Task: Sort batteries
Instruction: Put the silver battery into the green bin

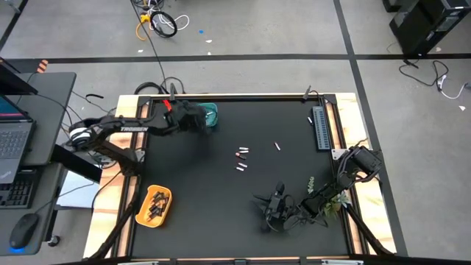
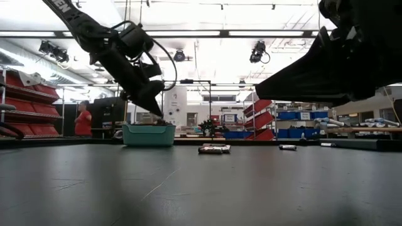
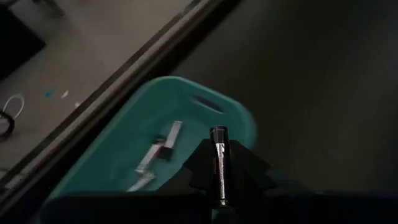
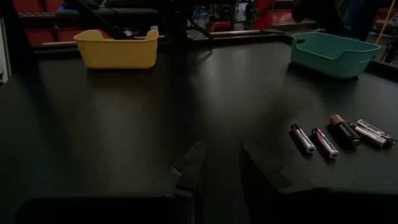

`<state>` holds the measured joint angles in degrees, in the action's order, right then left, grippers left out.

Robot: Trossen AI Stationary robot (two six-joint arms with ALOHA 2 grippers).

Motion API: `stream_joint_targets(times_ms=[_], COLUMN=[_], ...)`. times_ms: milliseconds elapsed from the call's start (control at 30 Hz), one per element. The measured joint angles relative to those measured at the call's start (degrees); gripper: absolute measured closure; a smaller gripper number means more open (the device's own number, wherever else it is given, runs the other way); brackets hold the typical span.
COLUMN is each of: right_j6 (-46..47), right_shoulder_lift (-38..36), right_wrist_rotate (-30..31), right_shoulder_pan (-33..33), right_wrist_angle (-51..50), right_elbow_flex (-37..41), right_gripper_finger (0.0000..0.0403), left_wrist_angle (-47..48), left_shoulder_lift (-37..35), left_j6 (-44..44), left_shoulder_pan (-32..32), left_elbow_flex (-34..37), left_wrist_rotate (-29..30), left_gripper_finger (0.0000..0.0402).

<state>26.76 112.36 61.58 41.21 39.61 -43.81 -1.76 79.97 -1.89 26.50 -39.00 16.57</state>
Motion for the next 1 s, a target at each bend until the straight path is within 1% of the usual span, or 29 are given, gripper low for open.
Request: stream_joint_targets(times_ms=[133,300,400,533,600,733,800,900,1000], right_j6=[0.0,-0.4,-0.4,-0.4,-0.4,-0.7,-1.0,-1.0,-1.0], right_shoulder_lift=[0.0,0.0,0.0,0.0,0.0,0.0,0.0,0.0,0.0], right_wrist_rotate=[-0.2,-0.2,-0.2,-0.2,-0.2,-0.2,-0.2,-0.2,-0.2], right_shoulder_pan=[0.0,-0.3,-0.5,-0.6,-0.6,-0.5,-0.5,-0.5,-0.5], right_wrist_angle=[-0.3,-0.3,-0.3,-0.1,0.2,0.8,1.1,1.1,1.0], right_elbow_flex=[0.0,0.0,0.0,0.0,0.0,0.0,0.0,0.0,0.0], right_gripper_finger=[0.032,0.032,0.032,0.032,0.032,0.032,0.032,0.032,0.032], left_wrist_angle=[0.6,0.4,0.3,-0.2,0.0,0.0,1.5,4.0,4.7], left_shoulder_lift=[0.1,0.6,3.1,8.3,9.6,9.9,9.5,9.0,8.7], left_j6=[0.0,0.1,0.1,0.0,0.0,0.8,1.6,2.6,3.6], left_shoulder_pan=[5.0,9.7,11.7,12.5,12.5,12.4,12.1,11.1,9.1], left_elbow_flex=[-1.4,-2.0,-2.0,-2.0,-2.4,-3.8,-4.8,-7.3,-8.8], left_wrist_rotate=[-2.1,-4.1,-4.7,-4.3,-2.9,-2.8,-3.8,-4.1,-5.6], left_gripper_finger=[0.0363,0.0363,0.0363,0.0361,0.0336,0.0246,0.021,0.0182,0.0179])
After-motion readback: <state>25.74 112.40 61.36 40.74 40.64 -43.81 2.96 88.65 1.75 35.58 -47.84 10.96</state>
